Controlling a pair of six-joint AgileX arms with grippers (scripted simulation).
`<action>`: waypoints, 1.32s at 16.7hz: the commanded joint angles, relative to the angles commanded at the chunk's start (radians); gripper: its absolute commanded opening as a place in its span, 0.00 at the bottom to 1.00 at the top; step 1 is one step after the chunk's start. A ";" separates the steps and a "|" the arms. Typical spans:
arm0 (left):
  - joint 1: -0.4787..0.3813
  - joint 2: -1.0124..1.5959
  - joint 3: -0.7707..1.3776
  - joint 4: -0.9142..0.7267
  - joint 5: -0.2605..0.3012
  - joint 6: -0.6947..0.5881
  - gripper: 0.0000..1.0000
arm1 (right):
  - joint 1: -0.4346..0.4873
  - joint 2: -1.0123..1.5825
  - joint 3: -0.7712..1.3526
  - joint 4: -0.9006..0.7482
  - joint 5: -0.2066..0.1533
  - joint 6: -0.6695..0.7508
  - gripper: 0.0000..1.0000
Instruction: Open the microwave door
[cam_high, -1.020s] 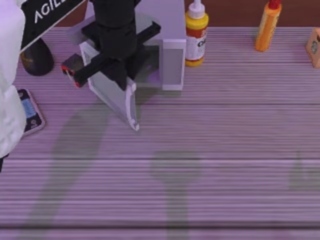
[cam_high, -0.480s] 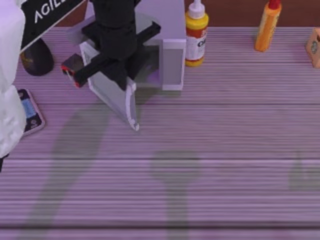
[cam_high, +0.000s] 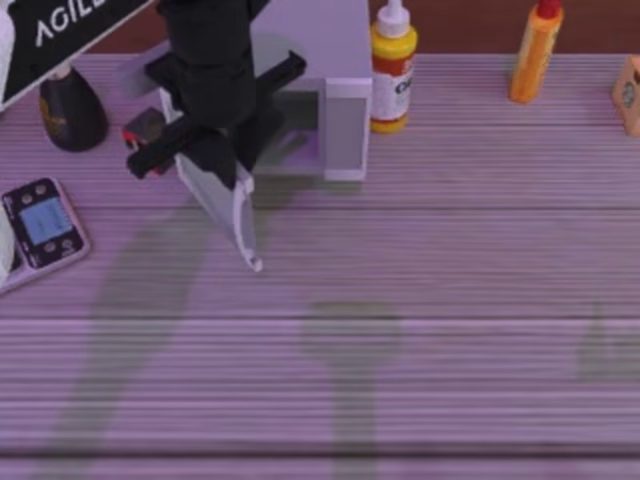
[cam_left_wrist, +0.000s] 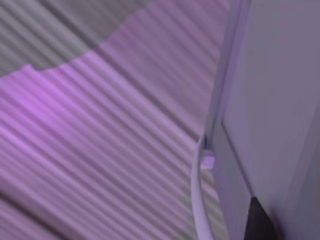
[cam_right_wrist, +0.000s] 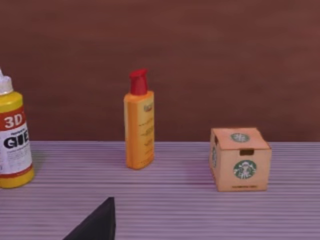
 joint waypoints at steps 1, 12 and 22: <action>0.003 -0.011 -0.020 0.007 0.000 0.002 0.00 | 0.000 0.000 0.000 0.000 0.000 0.000 1.00; 0.007 -0.018 -0.035 0.011 0.000 0.004 0.00 | 0.000 0.000 0.000 0.000 0.000 0.000 1.00; 0.007 -0.018 -0.035 0.011 0.000 0.004 0.00 | 0.000 0.000 0.000 0.000 0.000 0.000 1.00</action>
